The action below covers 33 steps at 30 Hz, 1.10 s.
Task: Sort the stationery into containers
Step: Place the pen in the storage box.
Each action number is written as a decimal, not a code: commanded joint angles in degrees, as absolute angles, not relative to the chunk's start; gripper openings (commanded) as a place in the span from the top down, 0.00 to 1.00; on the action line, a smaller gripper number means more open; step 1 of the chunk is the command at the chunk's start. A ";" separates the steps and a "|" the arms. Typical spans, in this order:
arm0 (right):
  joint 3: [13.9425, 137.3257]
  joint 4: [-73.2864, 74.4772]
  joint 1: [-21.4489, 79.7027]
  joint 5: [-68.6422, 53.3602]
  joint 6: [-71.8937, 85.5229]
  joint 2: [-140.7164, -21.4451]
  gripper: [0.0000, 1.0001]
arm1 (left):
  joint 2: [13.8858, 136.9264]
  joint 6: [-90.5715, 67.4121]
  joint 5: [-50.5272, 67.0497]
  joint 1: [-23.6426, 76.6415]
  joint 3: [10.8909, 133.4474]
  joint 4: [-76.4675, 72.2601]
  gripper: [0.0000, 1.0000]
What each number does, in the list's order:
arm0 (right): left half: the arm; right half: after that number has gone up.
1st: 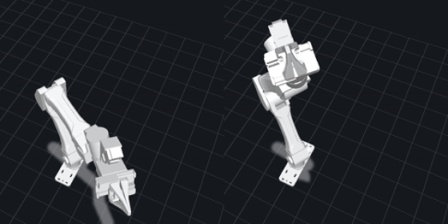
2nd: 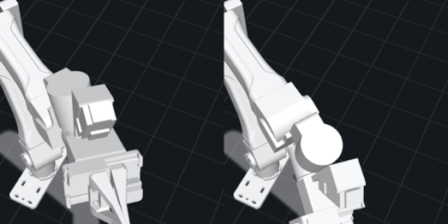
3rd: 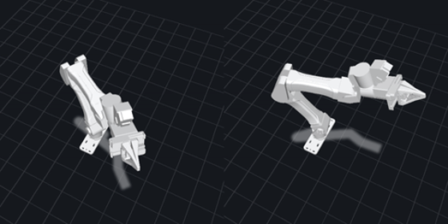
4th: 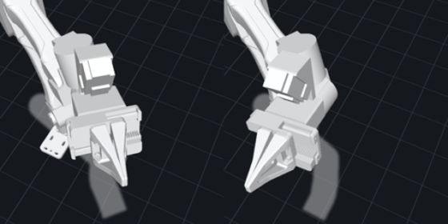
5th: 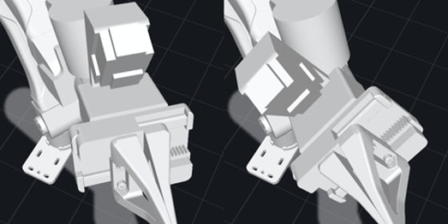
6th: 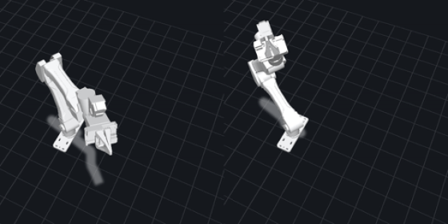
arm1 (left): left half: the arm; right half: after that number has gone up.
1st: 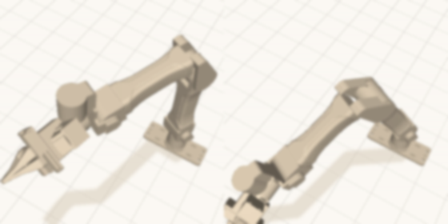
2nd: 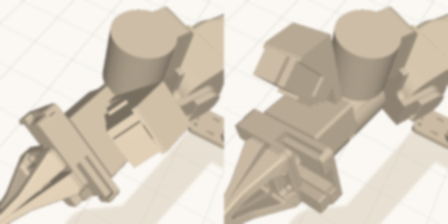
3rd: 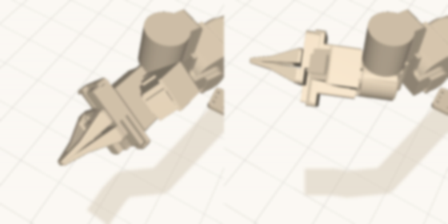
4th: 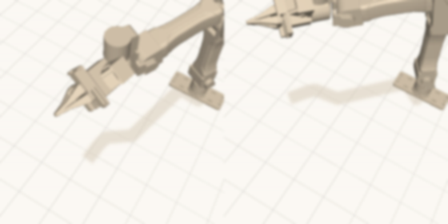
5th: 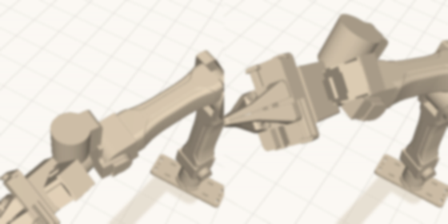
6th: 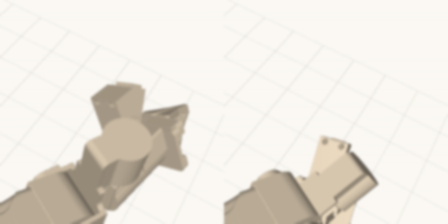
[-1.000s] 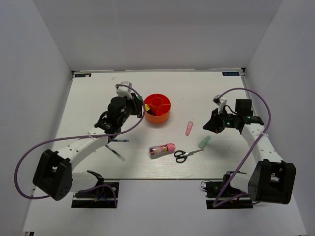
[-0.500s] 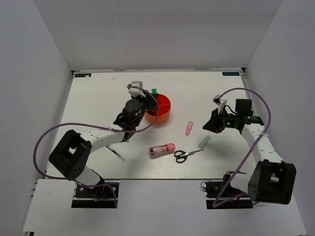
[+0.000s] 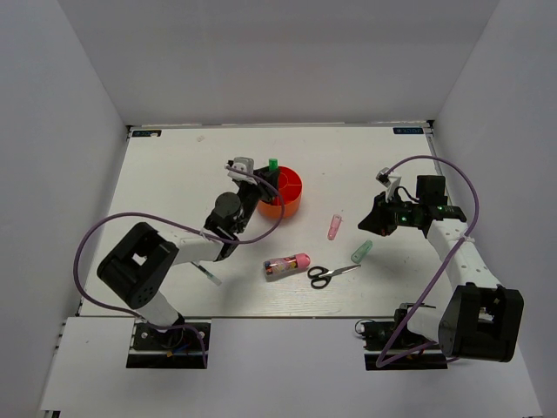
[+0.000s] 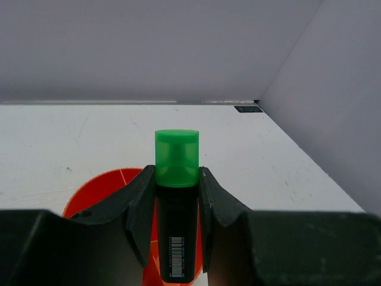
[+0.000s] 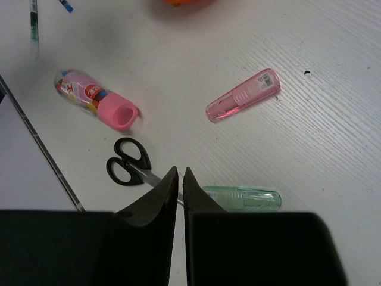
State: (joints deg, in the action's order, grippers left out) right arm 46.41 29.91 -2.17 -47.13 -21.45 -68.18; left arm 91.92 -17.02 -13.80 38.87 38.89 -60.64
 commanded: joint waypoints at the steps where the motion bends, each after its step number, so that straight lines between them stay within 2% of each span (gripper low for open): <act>1: 47.64 29.44 -2.11 -48.69 -22.15 -67.41 0.90 | 89.91 -11.26 -11.25 39.64 37.01 -69.16 1.00; 10: 47.64 29.62 -2.11 -48.96 -22.24 -67.94 0.88 | 94.66 -6.33 -13.09 39.99 34.72 -79.98 1.00; 33: 47.90 29.80 -2.11 -49.31 -23.38 -68.55 0.87 | 98.79 -10.98 -8.88 35.59 35.51 -79.89 1.00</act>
